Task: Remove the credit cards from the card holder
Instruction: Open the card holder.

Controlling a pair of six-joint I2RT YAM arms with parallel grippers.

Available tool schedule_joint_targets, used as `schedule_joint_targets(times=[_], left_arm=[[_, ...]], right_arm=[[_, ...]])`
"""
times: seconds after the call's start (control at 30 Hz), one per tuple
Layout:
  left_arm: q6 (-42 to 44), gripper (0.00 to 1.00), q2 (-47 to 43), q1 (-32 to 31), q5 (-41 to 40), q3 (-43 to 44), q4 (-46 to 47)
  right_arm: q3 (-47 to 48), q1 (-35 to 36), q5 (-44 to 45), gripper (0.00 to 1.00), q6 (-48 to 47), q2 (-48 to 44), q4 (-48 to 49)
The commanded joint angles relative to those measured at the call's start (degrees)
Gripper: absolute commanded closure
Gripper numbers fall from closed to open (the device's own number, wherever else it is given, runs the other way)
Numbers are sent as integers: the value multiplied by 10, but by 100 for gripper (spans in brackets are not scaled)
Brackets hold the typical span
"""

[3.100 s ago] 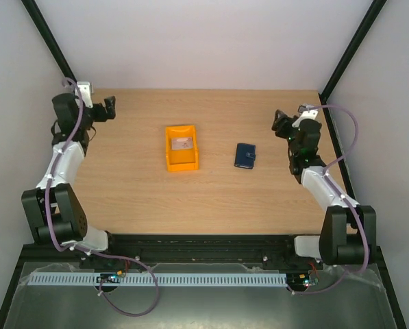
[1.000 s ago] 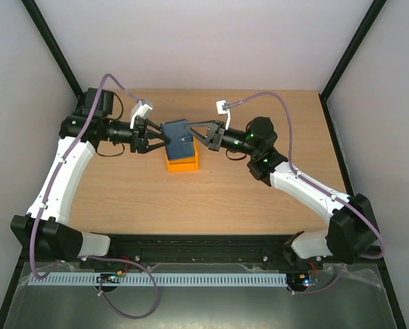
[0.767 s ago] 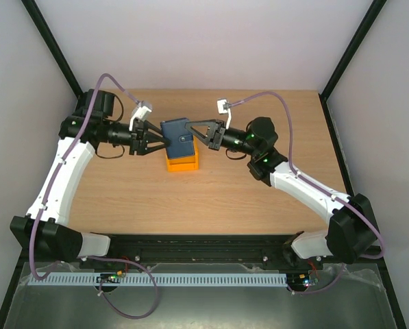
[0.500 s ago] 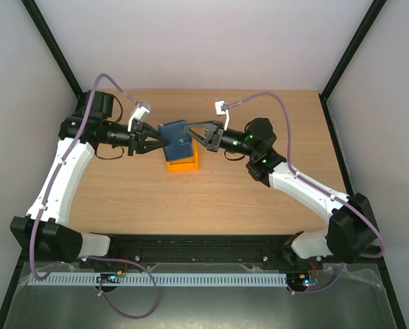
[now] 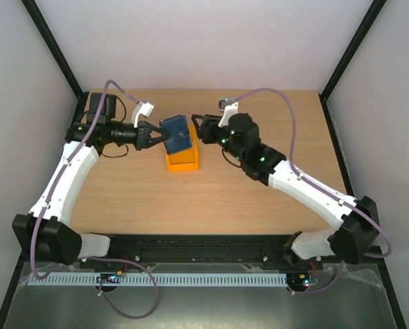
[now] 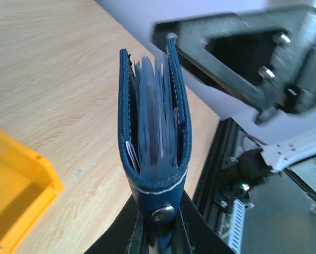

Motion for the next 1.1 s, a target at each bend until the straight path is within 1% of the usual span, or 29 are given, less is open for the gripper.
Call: schedule_joint_targets(times=[0.0, 0.07, 0.17, 0.3, 0.47, 0.63, 0.7, 0.73, 0.87, 0.93, 0.97, 1.07], left_arm=[[-53, 98, -10, -2, -70, -5, 52], [-55, 98, -8, -2, -78, -6, 55], [-56, 98, -9, -2, -85, -7, 57], [-57, 98, -10, -2, -84, -8, 57], [-49, 98, -12, -2, -75, -8, 52], [-46, 98, -10, -5, -73, -9, 51], [-41, 98, -9, -7, -71, -7, 49], [-39, 98, -10, -8, -70, -7, 47], [-25, 98, -11, -9, -69, -5, 37], [-19, 98, -12, -9, -66, -6, 34], [-16, 98, -13, -10, -63, -5, 32], [-6, 98, -13, -10, -57, -3, 24]], right_arm=[[47, 103, 359, 50, -132, -9, -150], [60, 148, 388, 51, -173, 7, -147], [82, 181, 366, 53, -199, 38, -141], [105, 184, 330, 60, -204, 73, -129], [128, 184, 364, 69, -211, 103, -134], [134, 185, 360, 70, -217, 116, -135], [139, 185, 374, 70, -216, 124, -144], [141, 184, 387, 72, -214, 129, -149], [144, 183, 439, 85, -211, 137, -159], [144, 181, 454, 95, -207, 139, -165], [143, 180, 462, 98, -202, 138, -167], [133, 168, 476, 98, -190, 127, -175]])
